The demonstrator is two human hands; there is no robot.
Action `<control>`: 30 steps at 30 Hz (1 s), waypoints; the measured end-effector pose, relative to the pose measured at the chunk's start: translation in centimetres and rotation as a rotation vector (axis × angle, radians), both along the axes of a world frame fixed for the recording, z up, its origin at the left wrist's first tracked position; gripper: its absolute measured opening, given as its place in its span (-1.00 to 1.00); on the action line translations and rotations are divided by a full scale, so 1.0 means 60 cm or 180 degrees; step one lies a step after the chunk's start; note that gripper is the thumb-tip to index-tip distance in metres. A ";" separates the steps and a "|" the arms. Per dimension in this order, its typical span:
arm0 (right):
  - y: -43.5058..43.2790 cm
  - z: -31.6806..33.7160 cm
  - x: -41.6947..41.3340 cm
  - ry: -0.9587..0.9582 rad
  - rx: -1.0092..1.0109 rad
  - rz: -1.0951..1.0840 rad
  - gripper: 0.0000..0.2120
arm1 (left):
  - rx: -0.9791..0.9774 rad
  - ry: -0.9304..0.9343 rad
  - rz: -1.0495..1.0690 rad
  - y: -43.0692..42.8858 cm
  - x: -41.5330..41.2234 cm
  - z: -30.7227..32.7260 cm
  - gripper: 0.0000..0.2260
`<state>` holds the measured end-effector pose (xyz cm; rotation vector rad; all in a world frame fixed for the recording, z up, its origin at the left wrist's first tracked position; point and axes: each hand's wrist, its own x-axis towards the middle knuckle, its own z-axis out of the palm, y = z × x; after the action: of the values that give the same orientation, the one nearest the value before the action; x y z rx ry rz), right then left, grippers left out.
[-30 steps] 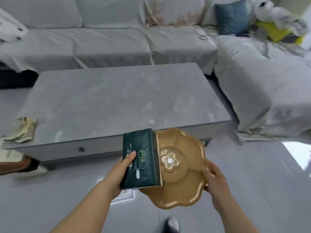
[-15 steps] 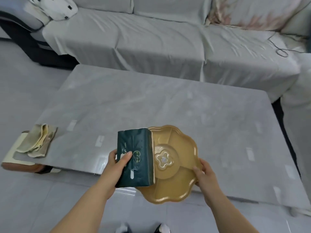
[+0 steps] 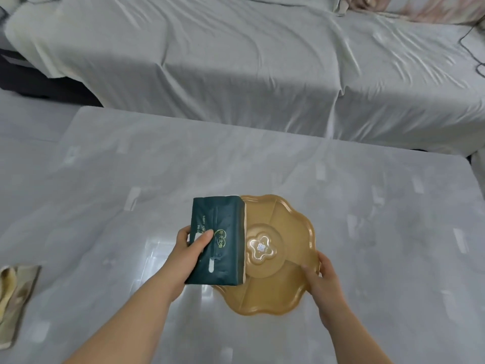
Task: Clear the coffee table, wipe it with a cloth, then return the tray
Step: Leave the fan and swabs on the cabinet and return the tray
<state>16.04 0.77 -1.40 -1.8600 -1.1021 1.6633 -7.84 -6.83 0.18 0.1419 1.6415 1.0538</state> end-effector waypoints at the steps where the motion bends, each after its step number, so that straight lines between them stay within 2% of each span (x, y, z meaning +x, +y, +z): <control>1: 0.014 -0.004 -0.007 0.0005 -0.0001 -0.0002 -0.58 | -0.0002 -0.0001 -0.0005 0.016 -0.008 -0.004 -0.69; 9: 0.096 -0.041 -0.067 -0.0071 -0.0062 0.0086 -0.53 | -0.0094 0.0078 0.0132 0.092 -0.041 -0.034 -0.67; 22: 0.128 -0.062 -0.076 -0.0272 -0.0215 0.0169 -0.50 | -0.0070 0.0186 0.0077 0.132 -0.033 -0.035 -0.69; 26: 0.129 -0.036 -0.101 -0.1171 0.0290 -0.0042 -0.42 | 0.0010 0.0210 0.0085 0.111 -0.039 -0.023 -0.63; 28: 0.116 -0.009 -0.138 -0.0978 0.0614 -0.0009 -0.45 | 0.0045 0.0136 0.0149 0.090 -0.045 -0.017 -0.66; 30: 0.093 0.015 -0.184 -0.0639 0.0773 0.0480 -0.49 | 0.0133 0.0063 0.0134 0.074 -0.047 -0.010 -0.79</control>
<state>5.00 6.35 -0.51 -1.8525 -1.4885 1.3671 -10.68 -2.38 -0.39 0.1462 1.6470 1.1226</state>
